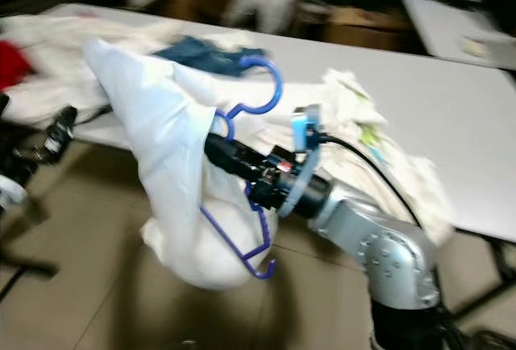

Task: Hang hanger

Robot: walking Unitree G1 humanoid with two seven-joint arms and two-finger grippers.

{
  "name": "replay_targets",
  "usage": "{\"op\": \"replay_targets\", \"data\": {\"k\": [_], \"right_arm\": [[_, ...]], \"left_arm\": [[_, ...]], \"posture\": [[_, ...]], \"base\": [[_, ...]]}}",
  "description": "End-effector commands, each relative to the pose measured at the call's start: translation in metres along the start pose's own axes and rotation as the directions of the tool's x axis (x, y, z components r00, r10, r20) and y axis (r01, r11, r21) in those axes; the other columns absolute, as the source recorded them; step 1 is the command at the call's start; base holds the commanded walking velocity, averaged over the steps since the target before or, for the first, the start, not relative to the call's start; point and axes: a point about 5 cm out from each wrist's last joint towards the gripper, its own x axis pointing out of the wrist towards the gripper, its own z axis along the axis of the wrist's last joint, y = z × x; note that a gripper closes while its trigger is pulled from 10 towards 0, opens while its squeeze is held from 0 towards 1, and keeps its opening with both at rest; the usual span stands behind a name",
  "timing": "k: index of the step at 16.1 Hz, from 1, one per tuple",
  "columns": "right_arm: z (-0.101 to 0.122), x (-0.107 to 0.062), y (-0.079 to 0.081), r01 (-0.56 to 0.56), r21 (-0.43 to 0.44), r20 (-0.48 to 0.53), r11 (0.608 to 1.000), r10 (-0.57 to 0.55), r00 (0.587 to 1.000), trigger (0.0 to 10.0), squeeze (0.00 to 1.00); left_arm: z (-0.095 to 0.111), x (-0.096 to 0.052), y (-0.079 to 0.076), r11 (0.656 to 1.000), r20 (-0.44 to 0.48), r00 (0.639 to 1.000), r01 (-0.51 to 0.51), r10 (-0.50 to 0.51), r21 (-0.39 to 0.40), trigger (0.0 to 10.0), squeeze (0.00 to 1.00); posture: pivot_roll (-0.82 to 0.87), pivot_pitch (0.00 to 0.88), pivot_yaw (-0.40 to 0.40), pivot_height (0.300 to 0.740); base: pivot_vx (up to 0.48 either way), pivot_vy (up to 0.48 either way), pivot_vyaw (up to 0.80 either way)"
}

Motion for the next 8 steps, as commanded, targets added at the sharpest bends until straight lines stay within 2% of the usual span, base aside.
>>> {"op": "replay_targets", "data": {"k": [1, 3, 5, 6, 7, 8], "right_arm": [[0.006, -0.003, 0.005, -0.022, -0.019, 0.029, 1.000, 0.023, 0.999, 10.0, 0.00], [0.006, -0.005, 0.003, 0.001, -0.035, 0.028, 0.999, 0.000, 1.000, 10.0, 0.00], [0.012, -0.016, -0.021, 0.187, -0.076, 0.078, 0.979, -0.181, 0.980, 10.0, 0.00], [0.027, -0.024, -0.036, 0.284, -0.083, 0.144, 0.955, -0.271, 0.952, 10.0, 0.00], [0.052, -0.035, -0.050, 0.370, -0.115, 0.230, 0.922, -0.338, 0.913, 10.0, 0.00], [0.065, -0.040, -0.054, 0.393, -0.138, 0.268, 0.909, -0.348, 0.898, 10.0, 0.00]], "left_arm": [[0.002, 0.000, -0.006, 1.000, 0.008, 1.000, 0.021, -0.021, -0.007, 10.0, 0.00], [0.001, 0.003, -0.012, 0.999, 0.007, 0.999, 0.039, -0.039, -0.024, 10.0, 0.00], [-0.003, 0.002, -0.018, 0.998, -0.014, 0.998, 0.063, -0.063, -0.016, 10.0, 0.00], [-0.003, 0.002, -0.019, 0.998, -0.014, 0.998, 0.065, -0.065, -0.018, 10.0, 0.00], [-0.003, 0.004, -0.020, 0.997, -0.010, 0.998, 0.069, -0.069, -0.019, 10.0, 0.00], [-0.003, 0.005, -0.020, 0.997, -0.007, 0.998, 0.070, -0.070, -0.019, 10.0, 0.00]], "posture": [[-0.01, 0.000, 0.036, 0.740], [-0.01, 0.000, 0.037, 0.740], [-0.01, 0.005, 0.040, 0.740], [-0.01, 0.005, 0.043, 0.740], [-0.02, 0.005, 0.049, 0.740], [-0.02, 0.005, 0.049, 0.740]], "base": [[0.000, 0.000, 0.79], [0.000, 0.000, 0.79], [0.000, 0.000, 0.79], [0.000, 0.000, 0.80], [0.000, 0.000, 0.80], [0.000, 0.000, 0.80]]}}
